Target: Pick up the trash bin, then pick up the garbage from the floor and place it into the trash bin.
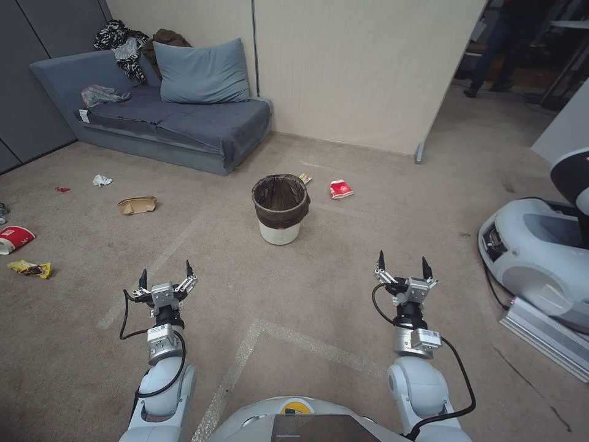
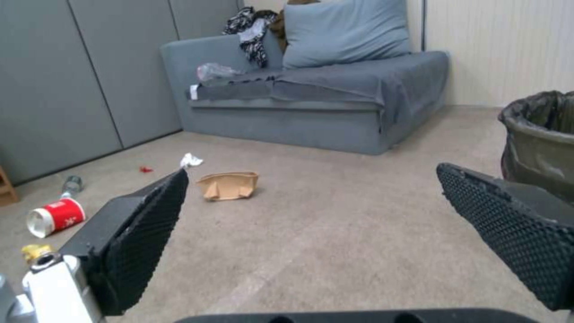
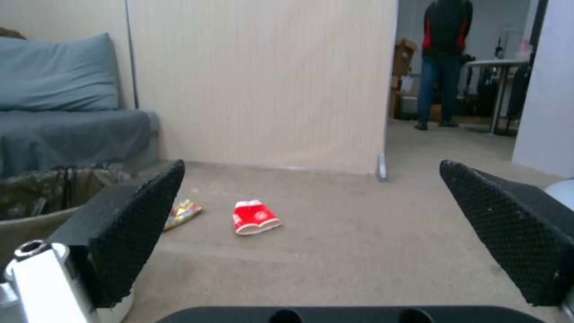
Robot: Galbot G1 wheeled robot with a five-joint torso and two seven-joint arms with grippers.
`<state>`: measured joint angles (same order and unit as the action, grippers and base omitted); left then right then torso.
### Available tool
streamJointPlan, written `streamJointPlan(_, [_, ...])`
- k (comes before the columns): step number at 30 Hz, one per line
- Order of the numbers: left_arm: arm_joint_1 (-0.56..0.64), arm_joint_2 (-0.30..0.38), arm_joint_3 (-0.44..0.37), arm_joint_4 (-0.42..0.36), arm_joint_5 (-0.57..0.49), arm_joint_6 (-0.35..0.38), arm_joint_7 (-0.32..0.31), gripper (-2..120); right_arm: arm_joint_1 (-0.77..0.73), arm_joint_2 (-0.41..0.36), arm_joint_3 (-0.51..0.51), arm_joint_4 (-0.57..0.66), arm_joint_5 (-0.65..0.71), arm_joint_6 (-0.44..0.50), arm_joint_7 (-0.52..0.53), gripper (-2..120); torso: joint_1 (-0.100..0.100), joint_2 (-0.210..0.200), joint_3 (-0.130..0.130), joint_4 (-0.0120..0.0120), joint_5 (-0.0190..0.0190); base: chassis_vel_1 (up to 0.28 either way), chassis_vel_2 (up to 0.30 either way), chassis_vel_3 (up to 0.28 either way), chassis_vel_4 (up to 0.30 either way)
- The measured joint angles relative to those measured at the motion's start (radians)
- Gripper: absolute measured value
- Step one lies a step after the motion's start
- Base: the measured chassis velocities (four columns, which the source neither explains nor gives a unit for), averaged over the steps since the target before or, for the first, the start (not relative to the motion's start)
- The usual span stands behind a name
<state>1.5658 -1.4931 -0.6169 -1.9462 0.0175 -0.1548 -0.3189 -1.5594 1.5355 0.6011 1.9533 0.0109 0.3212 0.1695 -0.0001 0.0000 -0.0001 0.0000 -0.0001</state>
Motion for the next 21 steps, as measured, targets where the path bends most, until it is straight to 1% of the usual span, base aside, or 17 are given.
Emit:
streamJointPlan(5, [0.001, -0.001, 0.001, -0.003, 0.000, -0.001, 0.001, 100, -0.004, 0.000, 0.000, 0.006, 0.000, 0.001, 0.000, 100, 0.000, 0.000, 0.000, 0.0000, 0.0001, -0.180, 0.174, 0.178, -0.173])
streamJointPlan(8, [0.002, -0.002, 0.003, -0.004, 0.001, -0.001, 0.001, 100, -0.008, 0.000, 0.000, 0.011, 0.000, 0.002, 0.000, 100, 0.000, 0.000, 0.000, 0.0000, -0.0003, -0.236, 0.256, 0.244, -0.237])
streamJointPlan(9, [0.004, -0.002, 0.003, -0.006, 0.001, -0.002, 0.001, 100, -0.009, 0.001, 0.000, 0.011, -0.001, 0.003, 0.000, 100, 0.000, 0.000, 0.000, 0.0001, 0.0003, -0.213, 0.234, 0.246, -0.235])
streamJointPlan(16, [0.009, -0.003, 0.002, -0.010, 0.002, -0.004, 0.001, 100, -0.010, 0.001, 0.000, 0.015, -0.001, 0.004, 0.000, 100, 0.000, 0.000, 0.000, -0.0001, 0.0002, -0.210, 0.232, 0.231, -0.225])
streamJointPlan(21, [0.016, -0.006, 0.000, -0.014, 0.004, -0.007, 0.001, 100, -0.014, 0.001, 0.000, 0.019, -0.003, 0.007, 0.000, 100, 0.000, 0.000, 0.000, 0.0000, 0.0001, -0.192, 0.200, 0.210, -0.194])
